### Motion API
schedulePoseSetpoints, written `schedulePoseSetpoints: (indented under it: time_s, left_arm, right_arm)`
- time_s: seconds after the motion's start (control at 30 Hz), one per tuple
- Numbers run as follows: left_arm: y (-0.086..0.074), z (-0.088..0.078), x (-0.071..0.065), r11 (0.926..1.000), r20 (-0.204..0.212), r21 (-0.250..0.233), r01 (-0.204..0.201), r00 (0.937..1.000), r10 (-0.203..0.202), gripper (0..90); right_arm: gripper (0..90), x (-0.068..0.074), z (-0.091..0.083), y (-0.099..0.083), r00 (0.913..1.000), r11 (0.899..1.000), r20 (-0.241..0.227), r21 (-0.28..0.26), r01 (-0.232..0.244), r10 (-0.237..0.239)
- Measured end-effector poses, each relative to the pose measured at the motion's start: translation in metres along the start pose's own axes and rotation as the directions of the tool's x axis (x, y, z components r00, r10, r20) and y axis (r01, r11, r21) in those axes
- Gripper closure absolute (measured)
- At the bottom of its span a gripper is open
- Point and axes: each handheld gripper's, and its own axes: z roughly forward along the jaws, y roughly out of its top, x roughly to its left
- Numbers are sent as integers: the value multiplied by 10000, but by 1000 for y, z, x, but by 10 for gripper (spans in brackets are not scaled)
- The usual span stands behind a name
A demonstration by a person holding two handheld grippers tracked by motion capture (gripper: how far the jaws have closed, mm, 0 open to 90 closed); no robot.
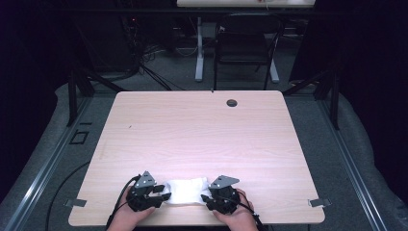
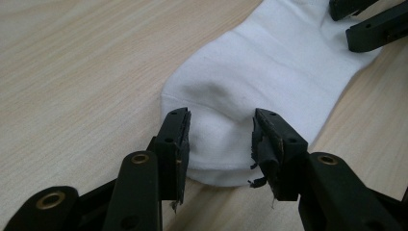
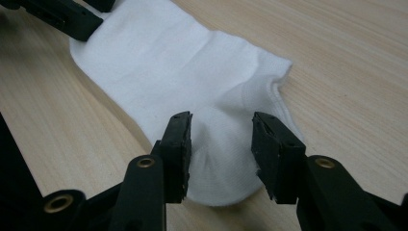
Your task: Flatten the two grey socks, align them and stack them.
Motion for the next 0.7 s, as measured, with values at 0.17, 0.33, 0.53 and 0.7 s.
schedulePoseSetpoints:
  time_s: [0.17,0.33,0.53,0.7]
  left_arm:
    - [1,2,2,9999,-53,-99,-60,10000,59,575]
    - [4,6,3,9998,-83,-196,3,10000,-4,576]
    - [9,12,6,9992,-45,-396,83,10000,-84,576]
    - [11,15,10,9987,-29,-489,137,9999,-138,576]
  right_arm:
    - [598,-2,1,0,9999,9998,13,-119,-130,131]
    - [603,-7,1,1,9996,9996,79,-118,-264,265]
    - [606,-16,2,1,9984,9980,151,-335,-538,544]
    - [607,-20,3,2,9975,9969,197,-424,-666,674]
